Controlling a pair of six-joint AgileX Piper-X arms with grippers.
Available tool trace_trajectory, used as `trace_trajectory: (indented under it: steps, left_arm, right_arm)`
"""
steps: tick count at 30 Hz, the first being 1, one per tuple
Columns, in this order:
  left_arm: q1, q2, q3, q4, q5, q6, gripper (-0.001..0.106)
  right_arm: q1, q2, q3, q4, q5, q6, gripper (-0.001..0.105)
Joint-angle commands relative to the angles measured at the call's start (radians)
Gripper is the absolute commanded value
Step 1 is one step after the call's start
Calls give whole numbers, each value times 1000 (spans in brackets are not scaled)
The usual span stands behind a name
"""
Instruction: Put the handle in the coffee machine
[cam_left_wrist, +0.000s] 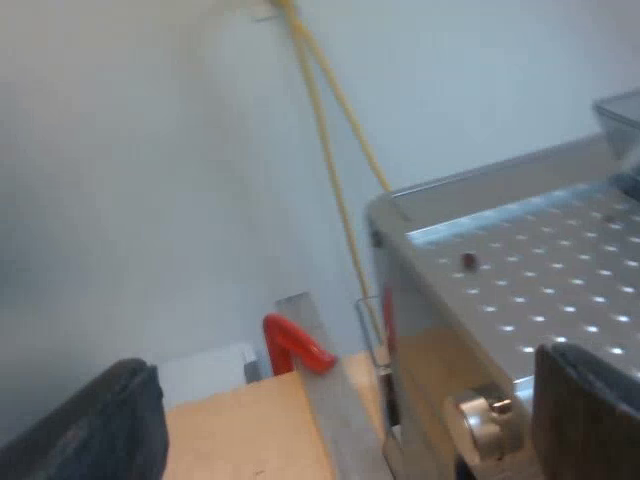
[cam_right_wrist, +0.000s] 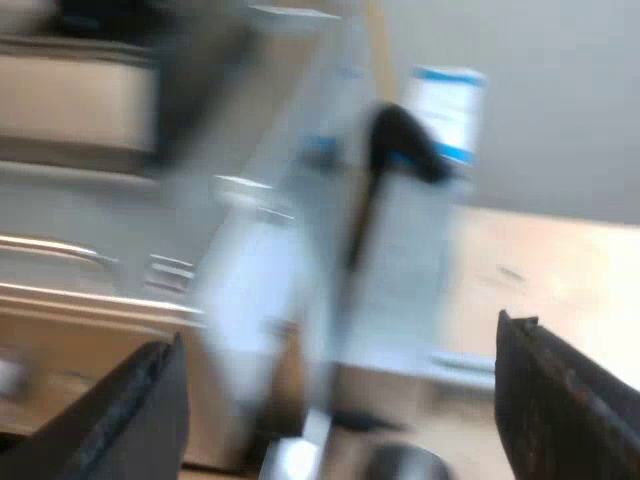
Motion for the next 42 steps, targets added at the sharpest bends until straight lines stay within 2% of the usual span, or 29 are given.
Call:
trace_trajectory:
  steps: [1, 5, 8, 10, 13, 19, 23, 26, 31, 34, 37, 42]
  left_arm:
    - [56, -24, -14, 78, -3, -56, 76]
    - [55, -53, -9, 187, 8, -49, 76]
    - [55, -90, 11, 219, 16, -42, 76]
    - [55, -133, 38, 219, 62, -42, 76]
    - [55, -181, 78, 219, 100, -42, 76]
    - [55, -340, 194, 219, -6, -42, 76]
    - [28, -411, 258, 223, -22, -30, 76]
    - [16, -471, 318, 237, -25, 7, 76]
    - [16, -596, 411, 332, -25, 40, 76]
    - [14, -667, 451, 397, -25, 48, 76]
    - [14, -717, 491, 434, -25, 60, 76]
    - [12, -758, 504, 499, -25, 64, 76]
  right_arm:
    - [-160, -92, -5, 171, -60, -7, 66]
    - [-294, -156, 36, 232, -75, -3, 66]
    - [-377, -213, 96, 244, -78, 44, 66]
    - [-427, -266, 149, 244, -78, 83, 66]
    - [-464, -332, 218, 244, -78, 86, 66]
    - [-465, -494, 298, 253, -70, 86, 66]
    - [-465, -603, 320, 312, -63, 86, 66]
    - [-465, -682, 323, 403, -58, 69, 66]
    - [-465, -828, 323, 489, -16, 32, 66]
    - [-462, -815, 299, 567, 24, 31, 66]
    - [-465, -823, 316, 587, 29, 26, 66]
    - [-465, -822, 320, 578, 27, 26, 66]
